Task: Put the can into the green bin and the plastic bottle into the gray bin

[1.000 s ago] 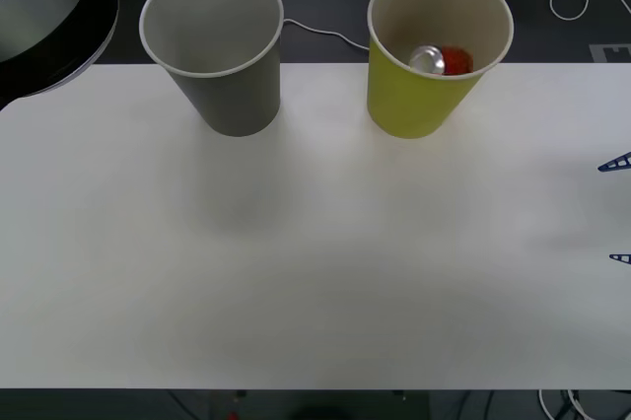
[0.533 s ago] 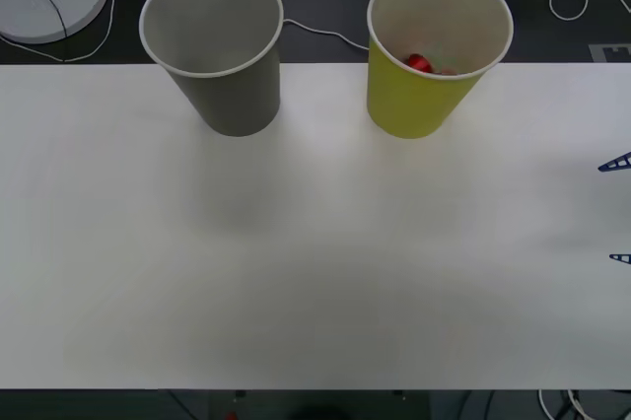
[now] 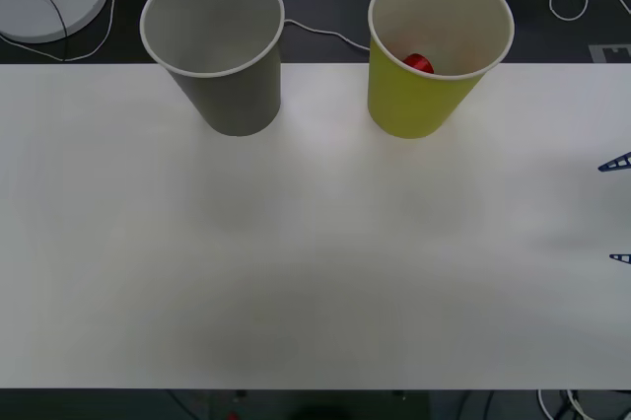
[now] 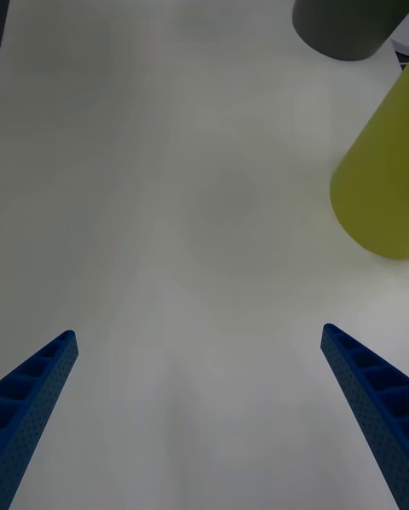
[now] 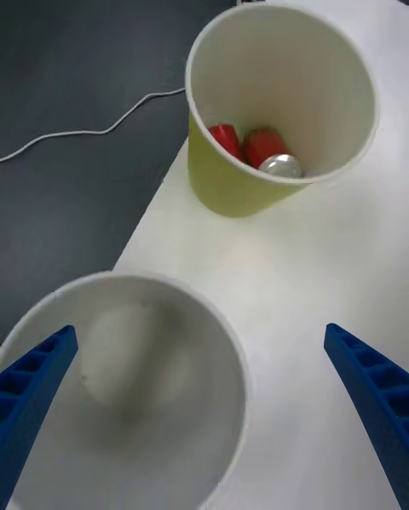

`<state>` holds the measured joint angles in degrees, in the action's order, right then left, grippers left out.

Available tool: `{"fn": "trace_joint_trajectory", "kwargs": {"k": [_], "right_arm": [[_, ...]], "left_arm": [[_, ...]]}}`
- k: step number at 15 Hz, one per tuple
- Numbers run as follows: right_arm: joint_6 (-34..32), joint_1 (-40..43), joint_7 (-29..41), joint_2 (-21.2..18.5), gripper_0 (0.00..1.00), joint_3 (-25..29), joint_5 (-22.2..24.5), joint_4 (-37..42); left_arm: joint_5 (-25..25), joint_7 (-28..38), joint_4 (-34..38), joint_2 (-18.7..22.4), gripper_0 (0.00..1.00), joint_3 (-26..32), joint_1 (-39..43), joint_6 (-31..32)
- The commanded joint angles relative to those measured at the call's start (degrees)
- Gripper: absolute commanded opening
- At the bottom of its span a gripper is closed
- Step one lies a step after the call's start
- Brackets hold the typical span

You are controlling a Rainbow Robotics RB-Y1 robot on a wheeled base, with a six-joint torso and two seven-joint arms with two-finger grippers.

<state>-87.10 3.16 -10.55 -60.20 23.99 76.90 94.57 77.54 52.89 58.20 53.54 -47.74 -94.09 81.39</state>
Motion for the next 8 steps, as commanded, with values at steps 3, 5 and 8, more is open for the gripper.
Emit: {"fn": "trace_joint_trajectory", "kwargs": {"k": [3, 5, 8], "right_arm": [[0.0, 0.0, 0.0, 0.0, 1.00, 0.0, 0.0, 0.0], [0.0, 0.0, 0.0, 0.0, 1.00, 0.0, 0.0, 0.0], [0.0, 0.0, 0.0, 0.0, 1.00, 0.0, 0.0, 0.0]], "left_arm": [[3.3, -0.3, 25.4, 10.5, 1.00, 21.6, 21.0, 7.4], [3.2, -1.3, 32.9, 11.8, 1.00, 32.5, 31.4, 8.6], [3.1, -6.0, 41.5, 11.8, 1.00, 45.0, 45.7, 8.6]]}}
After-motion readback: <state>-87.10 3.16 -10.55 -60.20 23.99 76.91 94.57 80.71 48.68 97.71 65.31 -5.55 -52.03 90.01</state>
